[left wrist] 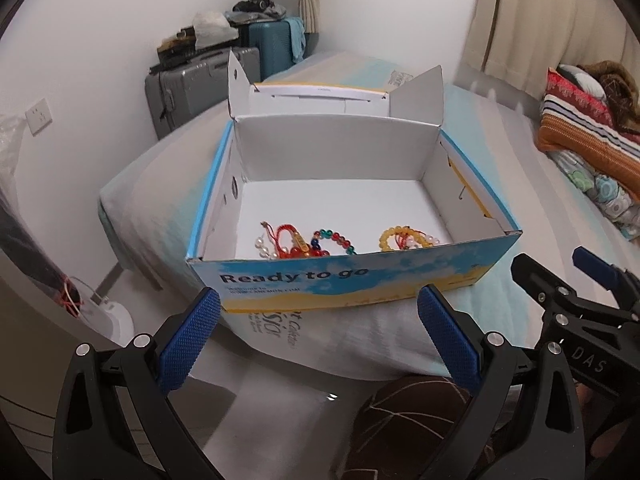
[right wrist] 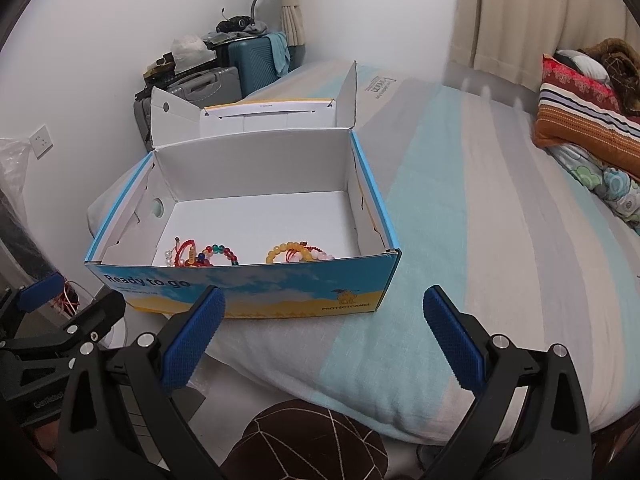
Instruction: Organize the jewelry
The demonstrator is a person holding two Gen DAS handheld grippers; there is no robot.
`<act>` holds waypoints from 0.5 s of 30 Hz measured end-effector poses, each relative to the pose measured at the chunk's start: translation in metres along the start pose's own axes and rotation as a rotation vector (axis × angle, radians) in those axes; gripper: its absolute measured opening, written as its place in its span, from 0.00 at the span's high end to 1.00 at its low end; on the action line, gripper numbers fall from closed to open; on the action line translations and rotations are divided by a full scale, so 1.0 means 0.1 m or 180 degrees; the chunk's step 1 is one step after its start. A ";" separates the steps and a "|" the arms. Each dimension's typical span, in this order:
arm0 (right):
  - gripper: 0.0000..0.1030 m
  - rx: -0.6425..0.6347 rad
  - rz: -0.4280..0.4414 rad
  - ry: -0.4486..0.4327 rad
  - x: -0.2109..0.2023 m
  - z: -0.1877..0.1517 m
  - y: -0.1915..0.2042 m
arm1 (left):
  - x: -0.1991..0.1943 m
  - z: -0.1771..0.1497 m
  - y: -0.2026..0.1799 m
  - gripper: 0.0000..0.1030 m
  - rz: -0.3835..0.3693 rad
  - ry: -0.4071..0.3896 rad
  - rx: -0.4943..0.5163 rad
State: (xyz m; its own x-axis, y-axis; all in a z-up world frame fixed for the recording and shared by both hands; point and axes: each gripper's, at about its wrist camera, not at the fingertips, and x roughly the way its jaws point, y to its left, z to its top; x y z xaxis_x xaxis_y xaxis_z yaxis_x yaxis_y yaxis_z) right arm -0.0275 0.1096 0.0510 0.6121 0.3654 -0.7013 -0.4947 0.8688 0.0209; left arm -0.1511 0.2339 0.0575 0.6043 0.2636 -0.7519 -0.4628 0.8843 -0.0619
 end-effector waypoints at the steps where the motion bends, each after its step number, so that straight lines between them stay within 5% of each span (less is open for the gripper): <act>1: 0.07 0.0002 -0.0002 0.0001 0.00 0.00 0.00 | 0.00 0.00 0.00 0.06 -0.0019 0.0017 -0.0014; 15: 0.07 0.0005 0.0001 0.0016 0.00 0.01 -0.03 | 0.00 -0.02 0.00 0.06 0.0092 -0.0069 -0.0066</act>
State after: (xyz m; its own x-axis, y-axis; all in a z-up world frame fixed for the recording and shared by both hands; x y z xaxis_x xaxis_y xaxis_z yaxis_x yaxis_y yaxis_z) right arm -0.0256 0.1069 0.0514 0.6088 0.3639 -0.7050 -0.4940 0.8692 0.0221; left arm -0.1529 0.2333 0.0564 0.6043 0.2973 -0.7392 -0.4934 0.8681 -0.0542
